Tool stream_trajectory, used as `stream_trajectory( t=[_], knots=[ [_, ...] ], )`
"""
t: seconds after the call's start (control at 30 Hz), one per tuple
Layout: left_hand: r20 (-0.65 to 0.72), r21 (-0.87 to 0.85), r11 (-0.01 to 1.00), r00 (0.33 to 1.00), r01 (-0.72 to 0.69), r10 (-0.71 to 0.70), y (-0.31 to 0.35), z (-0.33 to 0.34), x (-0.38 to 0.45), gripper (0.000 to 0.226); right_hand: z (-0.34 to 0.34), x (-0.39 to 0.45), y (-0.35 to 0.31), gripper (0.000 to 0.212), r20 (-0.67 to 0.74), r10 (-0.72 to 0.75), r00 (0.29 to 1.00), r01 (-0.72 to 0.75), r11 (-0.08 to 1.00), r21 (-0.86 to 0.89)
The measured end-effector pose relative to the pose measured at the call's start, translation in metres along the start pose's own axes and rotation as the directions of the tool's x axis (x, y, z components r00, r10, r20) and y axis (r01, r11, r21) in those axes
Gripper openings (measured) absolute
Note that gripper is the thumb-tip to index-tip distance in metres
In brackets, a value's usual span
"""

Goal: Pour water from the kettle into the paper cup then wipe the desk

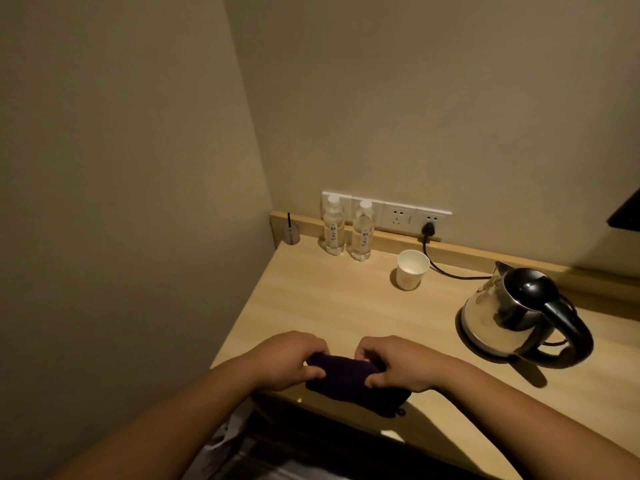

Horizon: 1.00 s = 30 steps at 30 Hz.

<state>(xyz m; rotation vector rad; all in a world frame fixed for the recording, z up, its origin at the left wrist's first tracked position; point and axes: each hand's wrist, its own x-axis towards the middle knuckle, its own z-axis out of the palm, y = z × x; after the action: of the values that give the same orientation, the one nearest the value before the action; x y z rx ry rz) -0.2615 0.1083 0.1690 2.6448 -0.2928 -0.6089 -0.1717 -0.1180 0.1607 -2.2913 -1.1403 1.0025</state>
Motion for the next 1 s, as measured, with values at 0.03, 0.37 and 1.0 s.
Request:
stream_trajectory(
  t=[0.03,0.37,1.0],
  knots=[
    [0.007,0.041,0.999,1.0,-0.007,0.007,-0.009,-0.002,0.001,0.023,0.002,0.004,0.002,0.024,0.002,0.016,1.0,-0.016,0.999,-0.042],
    [-0.181,0.335,0.94,0.975,-0.063,0.13,-0.118,-0.023,0.053,0.02,0.009,0.092,0.009,0.014,-0.399,0.118,0.909,-0.235,0.937,-0.258],
    [0.132,0.443,0.896,0.99,-0.008,-0.056,-0.171,0.08,0.028,0.068,0.126,0.1,0.021,0.068,-0.289,0.103,0.952,-0.218,0.888,-0.404]
  ],
)
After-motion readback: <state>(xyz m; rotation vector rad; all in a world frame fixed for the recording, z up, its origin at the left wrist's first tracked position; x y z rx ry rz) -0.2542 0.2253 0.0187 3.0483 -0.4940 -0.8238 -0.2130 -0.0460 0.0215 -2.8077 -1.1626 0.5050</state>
